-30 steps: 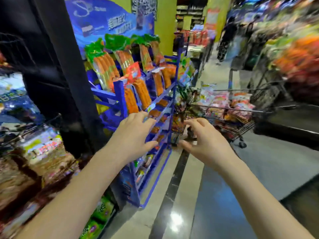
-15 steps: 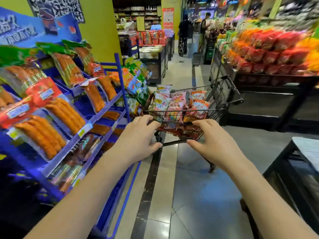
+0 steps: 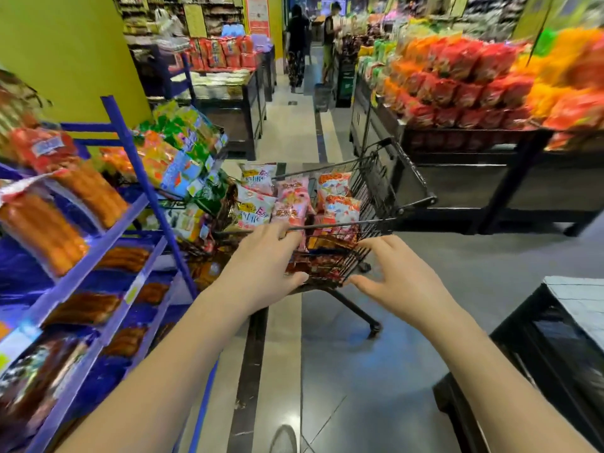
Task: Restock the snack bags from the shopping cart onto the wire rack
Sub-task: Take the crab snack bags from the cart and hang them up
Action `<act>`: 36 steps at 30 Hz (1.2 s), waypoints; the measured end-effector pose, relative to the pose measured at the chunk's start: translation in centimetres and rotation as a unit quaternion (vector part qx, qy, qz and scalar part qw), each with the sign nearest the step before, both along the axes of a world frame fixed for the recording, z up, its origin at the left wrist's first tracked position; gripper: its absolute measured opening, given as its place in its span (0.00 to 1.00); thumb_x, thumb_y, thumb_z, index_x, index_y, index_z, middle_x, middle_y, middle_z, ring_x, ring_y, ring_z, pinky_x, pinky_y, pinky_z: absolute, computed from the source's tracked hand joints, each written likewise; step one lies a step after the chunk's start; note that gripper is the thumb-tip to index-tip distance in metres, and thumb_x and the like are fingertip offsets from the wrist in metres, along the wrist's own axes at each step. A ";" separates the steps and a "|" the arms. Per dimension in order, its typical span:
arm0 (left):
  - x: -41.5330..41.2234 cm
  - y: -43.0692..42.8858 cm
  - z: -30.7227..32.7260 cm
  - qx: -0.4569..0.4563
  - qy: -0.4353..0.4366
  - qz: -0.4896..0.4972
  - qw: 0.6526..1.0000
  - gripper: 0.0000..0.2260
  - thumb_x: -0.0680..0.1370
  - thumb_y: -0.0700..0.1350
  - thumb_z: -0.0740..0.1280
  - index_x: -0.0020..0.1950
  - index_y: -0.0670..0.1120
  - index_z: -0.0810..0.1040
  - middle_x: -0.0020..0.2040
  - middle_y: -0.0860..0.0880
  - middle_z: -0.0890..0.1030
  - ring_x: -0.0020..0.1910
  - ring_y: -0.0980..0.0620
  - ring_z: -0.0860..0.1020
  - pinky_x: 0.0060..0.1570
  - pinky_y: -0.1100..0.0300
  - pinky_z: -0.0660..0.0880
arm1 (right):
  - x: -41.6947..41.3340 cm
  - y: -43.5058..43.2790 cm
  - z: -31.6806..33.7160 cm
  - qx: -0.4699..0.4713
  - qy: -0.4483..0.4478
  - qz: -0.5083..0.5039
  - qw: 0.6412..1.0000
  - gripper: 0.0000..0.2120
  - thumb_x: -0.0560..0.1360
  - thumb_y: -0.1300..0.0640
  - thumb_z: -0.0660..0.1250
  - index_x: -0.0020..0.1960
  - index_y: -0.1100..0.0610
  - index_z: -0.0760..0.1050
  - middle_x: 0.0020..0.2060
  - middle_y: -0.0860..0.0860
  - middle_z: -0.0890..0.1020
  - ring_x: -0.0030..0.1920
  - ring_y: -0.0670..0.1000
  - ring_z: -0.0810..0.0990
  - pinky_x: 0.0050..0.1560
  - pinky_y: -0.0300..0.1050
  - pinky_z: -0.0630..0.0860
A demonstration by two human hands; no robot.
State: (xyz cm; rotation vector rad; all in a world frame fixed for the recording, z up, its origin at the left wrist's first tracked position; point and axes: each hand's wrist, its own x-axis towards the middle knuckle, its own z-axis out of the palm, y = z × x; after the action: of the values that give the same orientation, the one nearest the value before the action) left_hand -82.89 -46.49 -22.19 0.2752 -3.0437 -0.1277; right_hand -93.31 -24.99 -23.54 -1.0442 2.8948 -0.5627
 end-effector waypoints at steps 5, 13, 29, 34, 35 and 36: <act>-8.5 -6.1 -1.0 0.025 -0.020 -0.033 0.999 0.32 0.79 0.62 0.68 0.79 0.53 0.65 0.78 0.48 0.63 0.77 0.45 0.62 0.75 0.47 0.64 | -7.3 -5.6 -0.8 0.014 -0.032 -0.036 0.999 0.29 0.77 0.41 0.70 0.75 0.45 0.67 0.70 0.45 0.71 0.66 0.52 0.76 0.61 0.50 0.77; -20.2 -11.7 -1.7 0.027 -0.050 -0.074 0.996 0.31 0.79 0.61 0.68 0.78 0.51 0.66 0.79 0.47 0.63 0.78 0.44 0.61 0.76 0.47 0.62 | -17.2 -10.7 -2.0 0.037 -0.050 -0.075 0.995 0.31 0.76 0.39 0.70 0.76 0.46 0.66 0.69 0.47 0.71 0.65 0.52 0.76 0.61 0.49 0.77; -41.8 -14.6 -8.8 0.030 -0.138 -0.033 0.989 0.32 0.80 0.62 0.67 0.80 0.54 0.62 0.80 0.47 0.61 0.79 0.44 0.60 0.74 0.46 0.64 | -40.0 -14.7 -9.7 0.040 -0.105 -0.023 0.993 0.29 0.78 0.41 0.68 0.76 0.49 0.66 0.70 0.48 0.70 0.67 0.52 0.75 0.63 0.51 0.76; -45.7 -15.6 -10.7 0.049 -0.156 -0.014 0.986 0.32 0.79 0.62 0.68 0.80 0.53 0.63 0.80 0.48 0.61 0.79 0.45 0.60 0.74 0.47 0.63 | -45.3 -15.9 -11.6 0.048 -0.111 0.007 0.993 0.31 0.78 0.41 0.69 0.77 0.49 0.65 0.72 0.48 0.70 0.68 0.51 0.74 0.62 0.49 0.76; -46.2 -15.8 -11.1 0.053 -0.159 -0.012 0.986 0.32 0.79 0.62 0.68 0.80 0.53 0.63 0.80 0.48 0.61 0.78 0.45 0.60 0.74 0.47 0.64 | -46.0 -16.1 -11.8 0.049 -0.115 0.009 0.992 0.32 0.78 0.41 0.69 0.77 0.49 0.65 0.72 0.48 0.70 0.68 0.51 0.74 0.61 0.49 0.76; -46.7 -16.0 -11.6 0.058 -0.162 -0.012 0.985 0.33 0.79 0.62 0.68 0.80 0.53 0.63 0.80 0.48 0.61 0.79 0.45 0.60 0.73 0.47 0.65 | -46.5 -16.2 -12.1 0.049 -0.120 0.010 0.992 0.32 0.78 0.41 0.69 0.77 0.49 0.65 0.72 0.47 0.70 0.67 0.51 0.74 0.61 0.49 0.76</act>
State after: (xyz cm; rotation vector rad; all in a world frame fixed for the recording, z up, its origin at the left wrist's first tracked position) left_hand -129.58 -62.54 -33.77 0.2925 -3.3701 -0.2888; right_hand -139.85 -41.24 -35.61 -0.9229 2.6697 -0.5021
